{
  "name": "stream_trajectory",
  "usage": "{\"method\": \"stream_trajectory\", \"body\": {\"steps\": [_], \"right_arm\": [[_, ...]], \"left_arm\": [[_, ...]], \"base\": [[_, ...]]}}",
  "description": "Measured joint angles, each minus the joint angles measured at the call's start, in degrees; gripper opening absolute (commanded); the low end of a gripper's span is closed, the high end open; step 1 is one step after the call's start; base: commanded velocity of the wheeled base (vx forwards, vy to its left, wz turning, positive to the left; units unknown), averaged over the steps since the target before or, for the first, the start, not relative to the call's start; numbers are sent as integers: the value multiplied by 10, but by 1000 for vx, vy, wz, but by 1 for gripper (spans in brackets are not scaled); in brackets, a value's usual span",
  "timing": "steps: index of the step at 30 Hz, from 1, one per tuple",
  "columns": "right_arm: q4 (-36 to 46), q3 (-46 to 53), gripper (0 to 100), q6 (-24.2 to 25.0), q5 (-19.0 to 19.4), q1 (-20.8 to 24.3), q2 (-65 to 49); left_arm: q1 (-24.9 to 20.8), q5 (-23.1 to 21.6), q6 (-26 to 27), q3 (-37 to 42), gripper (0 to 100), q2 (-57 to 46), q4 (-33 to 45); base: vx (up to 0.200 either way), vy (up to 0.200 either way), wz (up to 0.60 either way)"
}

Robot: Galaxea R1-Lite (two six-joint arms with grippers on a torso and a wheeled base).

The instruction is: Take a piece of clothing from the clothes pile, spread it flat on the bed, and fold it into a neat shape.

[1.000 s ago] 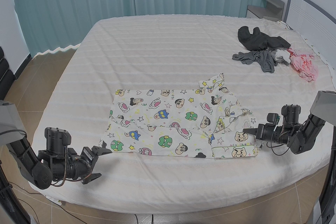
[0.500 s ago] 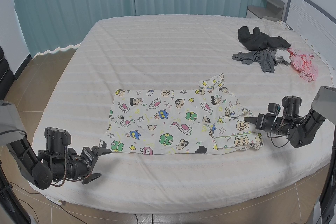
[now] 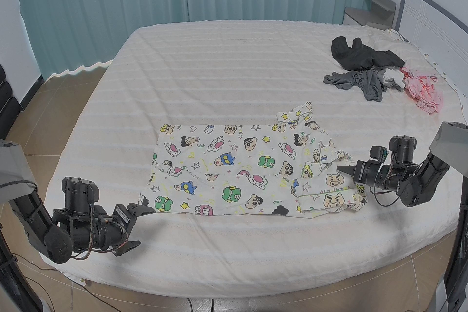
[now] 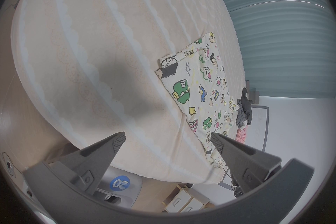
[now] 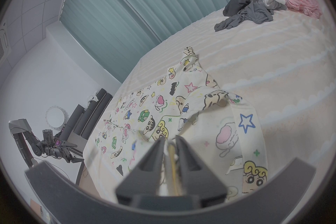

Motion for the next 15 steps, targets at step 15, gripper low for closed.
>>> {"method": "stream_trajectory", "body": {"steps": [15], "right_arm": [[-37,104,100,30,-22,-19,-50]], "left_arm": [[14,51,160,-30,100,-14,-83]], "base": [[0,0,0]]}}
